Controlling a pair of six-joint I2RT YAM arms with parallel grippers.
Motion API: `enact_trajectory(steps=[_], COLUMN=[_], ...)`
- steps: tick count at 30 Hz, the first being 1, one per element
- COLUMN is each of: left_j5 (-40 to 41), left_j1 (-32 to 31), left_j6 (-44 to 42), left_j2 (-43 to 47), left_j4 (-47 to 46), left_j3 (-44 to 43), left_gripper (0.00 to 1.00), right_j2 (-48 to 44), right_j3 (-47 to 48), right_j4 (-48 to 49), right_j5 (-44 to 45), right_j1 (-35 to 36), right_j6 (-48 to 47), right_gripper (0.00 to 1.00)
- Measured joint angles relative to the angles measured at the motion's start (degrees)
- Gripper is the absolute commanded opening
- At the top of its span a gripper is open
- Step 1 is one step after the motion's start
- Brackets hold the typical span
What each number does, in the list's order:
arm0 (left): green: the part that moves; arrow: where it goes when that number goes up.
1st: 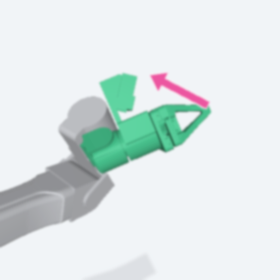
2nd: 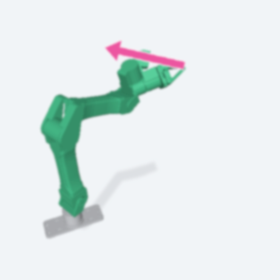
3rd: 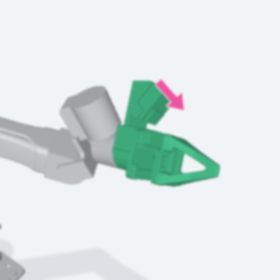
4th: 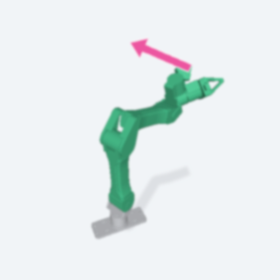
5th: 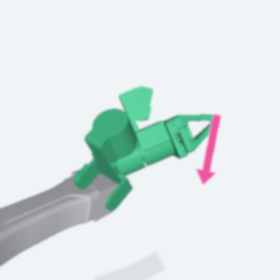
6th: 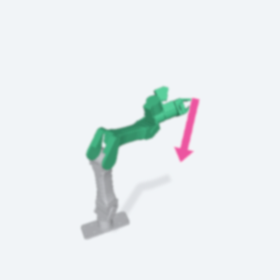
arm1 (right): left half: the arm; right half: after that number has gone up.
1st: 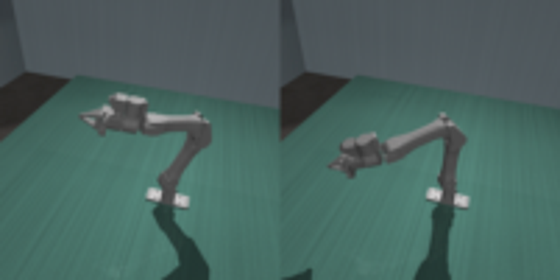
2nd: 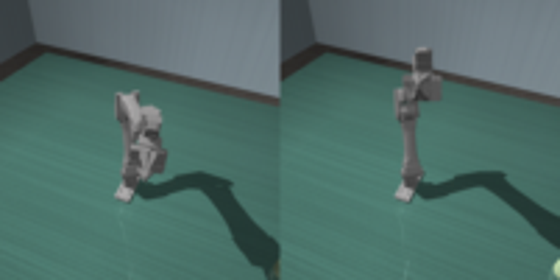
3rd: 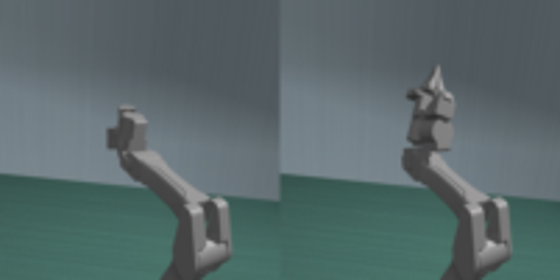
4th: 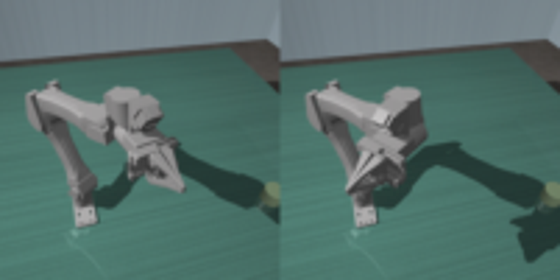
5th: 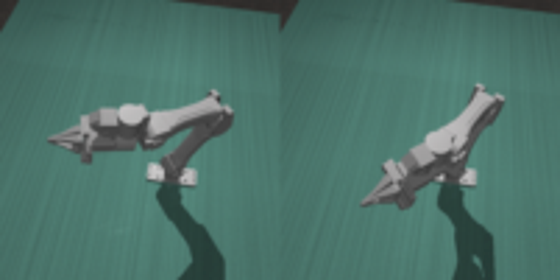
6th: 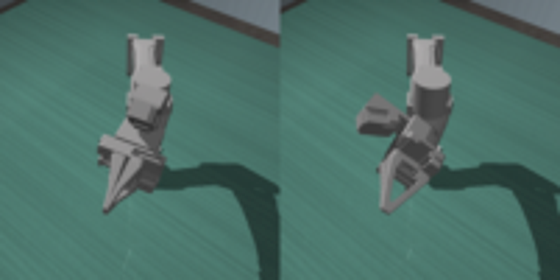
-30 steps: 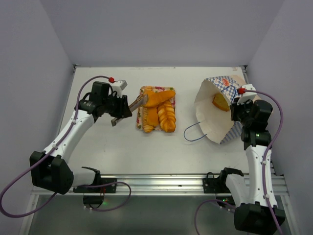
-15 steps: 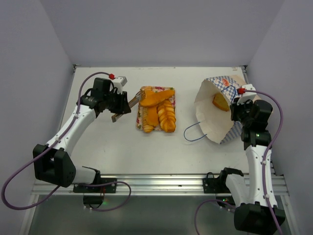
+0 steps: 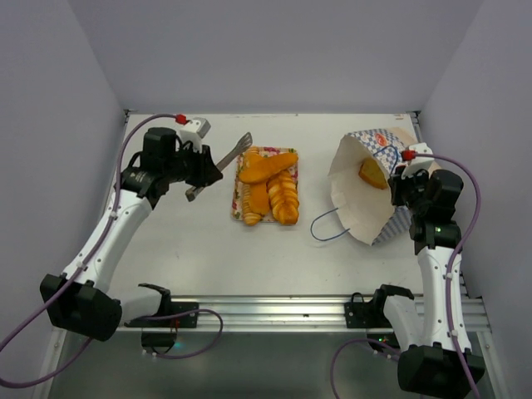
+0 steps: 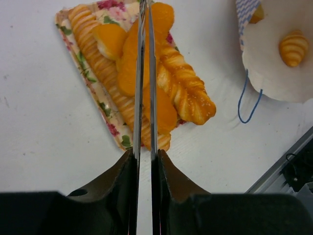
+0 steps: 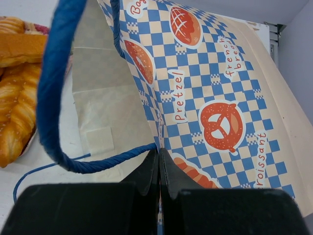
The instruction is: Take the fake bread out of the paper bag
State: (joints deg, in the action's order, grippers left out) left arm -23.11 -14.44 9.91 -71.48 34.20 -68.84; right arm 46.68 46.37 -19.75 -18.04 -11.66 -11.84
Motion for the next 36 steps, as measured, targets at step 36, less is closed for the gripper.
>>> enact_trajectory(steps=[36], left_j5=[10.93], left_j1=[-39.26], left_j6=[40.59], left_j2=[-27.87], left_j4=[-42.12], left_j3=[8.02], left_gripper=[0.45], right_j2=[1.68], right_j3=[0.0], right_j4=[-4.76], right_j5=[-15.23], right_j1=[-0.02], right_j6=[-7.34], right_gripper=[0.0])
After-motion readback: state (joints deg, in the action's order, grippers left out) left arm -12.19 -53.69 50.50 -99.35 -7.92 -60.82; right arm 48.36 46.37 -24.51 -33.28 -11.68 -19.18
